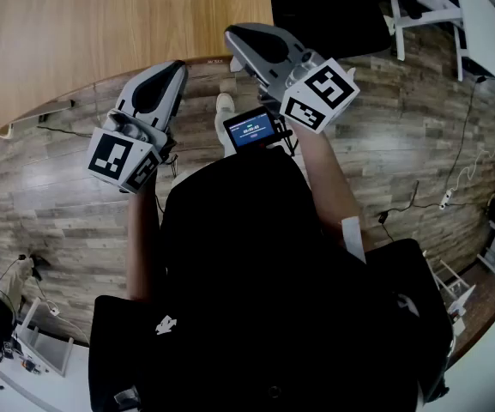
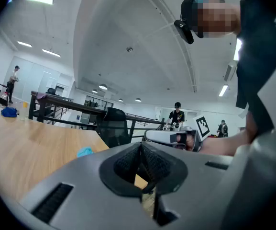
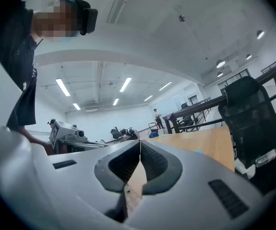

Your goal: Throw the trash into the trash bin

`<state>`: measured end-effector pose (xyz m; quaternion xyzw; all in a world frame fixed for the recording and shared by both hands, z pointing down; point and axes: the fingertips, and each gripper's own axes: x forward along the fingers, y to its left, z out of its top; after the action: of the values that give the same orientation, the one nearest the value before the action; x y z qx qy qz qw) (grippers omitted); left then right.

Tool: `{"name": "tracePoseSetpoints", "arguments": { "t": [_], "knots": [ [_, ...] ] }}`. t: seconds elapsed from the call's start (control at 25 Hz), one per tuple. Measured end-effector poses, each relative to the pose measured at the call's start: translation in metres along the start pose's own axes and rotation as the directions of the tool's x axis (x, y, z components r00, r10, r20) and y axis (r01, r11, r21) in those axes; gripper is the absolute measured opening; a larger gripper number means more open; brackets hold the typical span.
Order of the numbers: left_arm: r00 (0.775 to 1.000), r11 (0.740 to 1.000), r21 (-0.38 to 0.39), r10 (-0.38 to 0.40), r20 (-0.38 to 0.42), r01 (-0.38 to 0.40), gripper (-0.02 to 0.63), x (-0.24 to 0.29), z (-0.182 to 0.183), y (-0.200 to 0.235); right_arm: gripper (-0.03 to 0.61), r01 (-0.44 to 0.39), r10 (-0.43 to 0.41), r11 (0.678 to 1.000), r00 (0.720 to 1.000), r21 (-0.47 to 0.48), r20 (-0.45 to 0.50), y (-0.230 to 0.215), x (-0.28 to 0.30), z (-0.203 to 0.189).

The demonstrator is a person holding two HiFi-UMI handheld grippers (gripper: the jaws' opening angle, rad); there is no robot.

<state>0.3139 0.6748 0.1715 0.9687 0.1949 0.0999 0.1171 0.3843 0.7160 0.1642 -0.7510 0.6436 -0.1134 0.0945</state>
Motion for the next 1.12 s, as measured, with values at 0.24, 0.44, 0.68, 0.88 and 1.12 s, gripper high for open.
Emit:
{"name": "tracePoseSetpoints", "arguments": {
  "t": [0.24, 0.44, 0.68, 0.88, 1.12],
  "knots": [
    [1.000, 1.000, -0.030, -0.003, -0.013, 0.003, 0.008, 0.041, 0.012, 0.045, -0.002, 0.006, -0.004, 1.000, 0.999, 0.028, -0.051, -0.054, 0.041, -0.003],
    [0.998, 0.998, -0.065, -0.016, -0.064, 0.012, 0.008, 0.062, -0.008, 0.085, -0.002, 0.071, -0.065, 0.996, 0.990, 0.047, -0.123, -0.094, 0.070, -0.035],
    [0.992, 0.989, -0.143, -0.058, -0.112, 0.042, 0.008, 0.076, -0.035, 0.119, 0.000, 0.128, -0.127, 0.992, 0.965, -0.011, -0.228, -0.125, 0.100, -0.067],
    [0.994, 0.992, -0.127, -0.006, -0.109, -0.008, 0.009, 0.076, -0.023, 0.145, 0.204, 0.140, -0.159, 0.987, 0.926, -0.082, -0.342, -0.163, 0.142, -0.103],
    [0.993, 0.986, -0.143, 0.070, -0.099, -0.084, 0.008, 0.067, -0.026, 0.179, 0.323, 0.195, -0.254, 0.965, 0.870, -0.178, -0.422, -0.238, 0.212, -0.148]
  ]
}}
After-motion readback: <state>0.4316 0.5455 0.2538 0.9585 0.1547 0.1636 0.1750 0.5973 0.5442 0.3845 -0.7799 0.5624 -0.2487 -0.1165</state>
